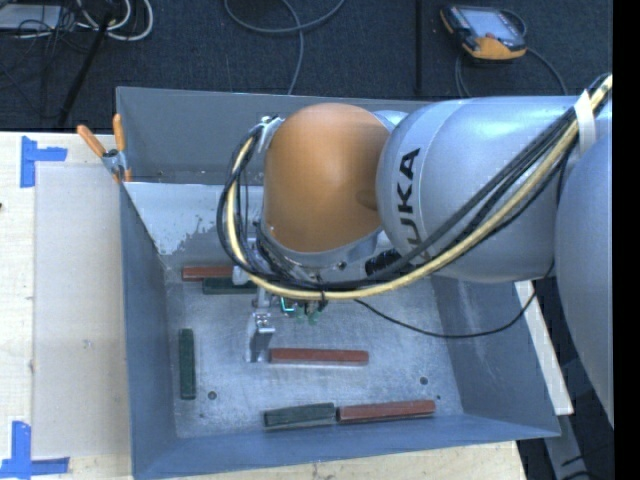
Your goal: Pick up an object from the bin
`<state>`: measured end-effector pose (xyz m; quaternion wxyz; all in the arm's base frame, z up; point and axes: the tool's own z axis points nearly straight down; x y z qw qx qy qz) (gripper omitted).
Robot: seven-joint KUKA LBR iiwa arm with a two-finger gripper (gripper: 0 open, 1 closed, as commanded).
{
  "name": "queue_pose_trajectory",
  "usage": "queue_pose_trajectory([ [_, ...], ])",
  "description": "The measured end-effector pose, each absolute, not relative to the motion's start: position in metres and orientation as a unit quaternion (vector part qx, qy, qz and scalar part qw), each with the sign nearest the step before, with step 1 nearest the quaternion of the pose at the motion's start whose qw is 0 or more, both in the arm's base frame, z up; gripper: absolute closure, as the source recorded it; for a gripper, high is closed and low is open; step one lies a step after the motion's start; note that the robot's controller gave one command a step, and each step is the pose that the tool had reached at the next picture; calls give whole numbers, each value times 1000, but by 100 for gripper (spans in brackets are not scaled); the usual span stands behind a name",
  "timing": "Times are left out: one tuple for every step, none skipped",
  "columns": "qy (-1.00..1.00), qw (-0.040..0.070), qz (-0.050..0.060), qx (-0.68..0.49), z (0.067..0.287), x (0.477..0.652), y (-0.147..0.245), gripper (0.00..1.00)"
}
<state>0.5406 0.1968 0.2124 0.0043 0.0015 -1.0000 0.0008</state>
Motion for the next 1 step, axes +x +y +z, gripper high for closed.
queue_pose_trajectory([
  [-1000, 1, 0, -1, 217, 542, 196, 0],
])
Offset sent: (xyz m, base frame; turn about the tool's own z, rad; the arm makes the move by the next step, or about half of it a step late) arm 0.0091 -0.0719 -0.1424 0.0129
